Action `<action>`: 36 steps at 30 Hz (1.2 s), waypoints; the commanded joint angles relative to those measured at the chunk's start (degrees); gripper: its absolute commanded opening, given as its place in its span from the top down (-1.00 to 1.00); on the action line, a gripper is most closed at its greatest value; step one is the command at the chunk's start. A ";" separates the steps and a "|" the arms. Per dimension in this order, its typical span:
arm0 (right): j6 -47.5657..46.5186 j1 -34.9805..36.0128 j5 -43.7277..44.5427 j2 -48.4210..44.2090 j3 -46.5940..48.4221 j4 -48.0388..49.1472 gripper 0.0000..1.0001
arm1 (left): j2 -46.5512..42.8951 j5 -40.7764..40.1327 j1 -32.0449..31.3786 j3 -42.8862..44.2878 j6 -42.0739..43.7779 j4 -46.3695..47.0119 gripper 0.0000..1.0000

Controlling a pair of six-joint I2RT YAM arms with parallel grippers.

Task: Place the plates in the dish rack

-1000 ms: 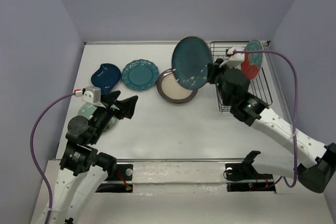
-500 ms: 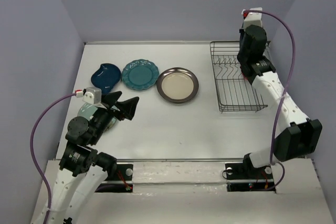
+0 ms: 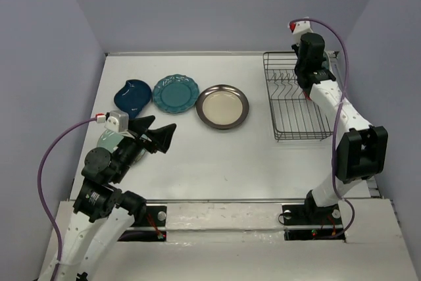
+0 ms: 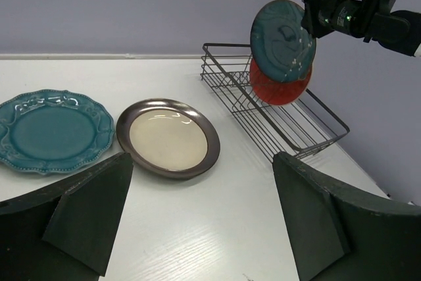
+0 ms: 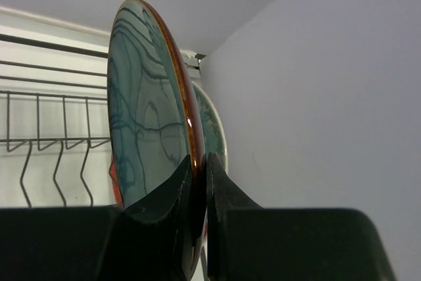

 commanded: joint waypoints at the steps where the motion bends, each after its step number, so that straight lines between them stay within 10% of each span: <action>1: -2.36 -1.32 2.10 -3.45 5.73 12.41 0.87 | -0.37 -0.06 -0.65 2.07 0.71 1.79 -0.98; 30: 16.27 -6.59 0.43 -0.02 -8.77 12.77 0.86 | 0.07 -0.41 -0.57 1.99 0.53 1.88 -0.98; 33: 18.99 -6.59 2.54 0.16 -9.22 12.50 0.47 | 0.33 -0.50 -0.39 1.99 0.62 1.88 -0.98; 36: 21.63 -6.59 4.56 -0.19 -6.94 10.14 -0.35 | 0.42 -0.50 -0.22 1.99 0.62 1.88 -0.98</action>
